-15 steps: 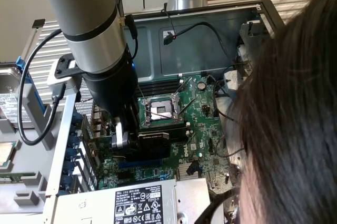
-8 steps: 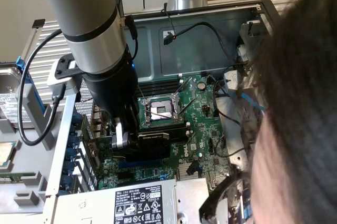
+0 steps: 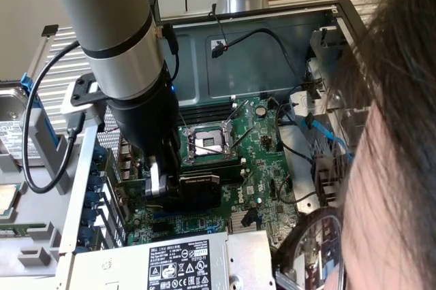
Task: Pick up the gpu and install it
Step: 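Insert the gpu into the slot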
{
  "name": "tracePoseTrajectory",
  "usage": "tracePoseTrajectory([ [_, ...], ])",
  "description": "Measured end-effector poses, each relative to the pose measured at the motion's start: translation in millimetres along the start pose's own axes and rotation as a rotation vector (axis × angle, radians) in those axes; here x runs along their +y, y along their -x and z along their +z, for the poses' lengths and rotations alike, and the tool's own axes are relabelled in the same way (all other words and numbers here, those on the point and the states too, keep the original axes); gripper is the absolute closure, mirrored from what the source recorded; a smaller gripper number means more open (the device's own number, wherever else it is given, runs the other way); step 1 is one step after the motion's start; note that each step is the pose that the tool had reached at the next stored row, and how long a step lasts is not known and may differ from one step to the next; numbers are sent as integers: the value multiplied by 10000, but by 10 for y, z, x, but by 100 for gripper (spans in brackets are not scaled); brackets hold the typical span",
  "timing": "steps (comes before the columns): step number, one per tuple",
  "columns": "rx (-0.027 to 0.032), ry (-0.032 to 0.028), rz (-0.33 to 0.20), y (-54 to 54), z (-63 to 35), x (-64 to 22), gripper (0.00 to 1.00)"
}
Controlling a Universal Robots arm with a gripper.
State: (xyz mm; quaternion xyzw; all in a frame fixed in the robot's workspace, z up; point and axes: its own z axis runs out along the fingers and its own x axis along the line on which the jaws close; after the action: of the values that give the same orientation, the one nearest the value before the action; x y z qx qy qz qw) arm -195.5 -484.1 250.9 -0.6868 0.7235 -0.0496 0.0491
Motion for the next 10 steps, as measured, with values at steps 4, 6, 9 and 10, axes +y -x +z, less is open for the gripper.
tracePoseTrajectory([
  [4,-1,-2,-1,-1,1,-5,73],
  [6,-1,-3,-1,-1,1,-5,73],
  [9,-2,-12,-3,-1,2,-6,73],
  [10,-2,-13,-2,0,2,-5,73],
])
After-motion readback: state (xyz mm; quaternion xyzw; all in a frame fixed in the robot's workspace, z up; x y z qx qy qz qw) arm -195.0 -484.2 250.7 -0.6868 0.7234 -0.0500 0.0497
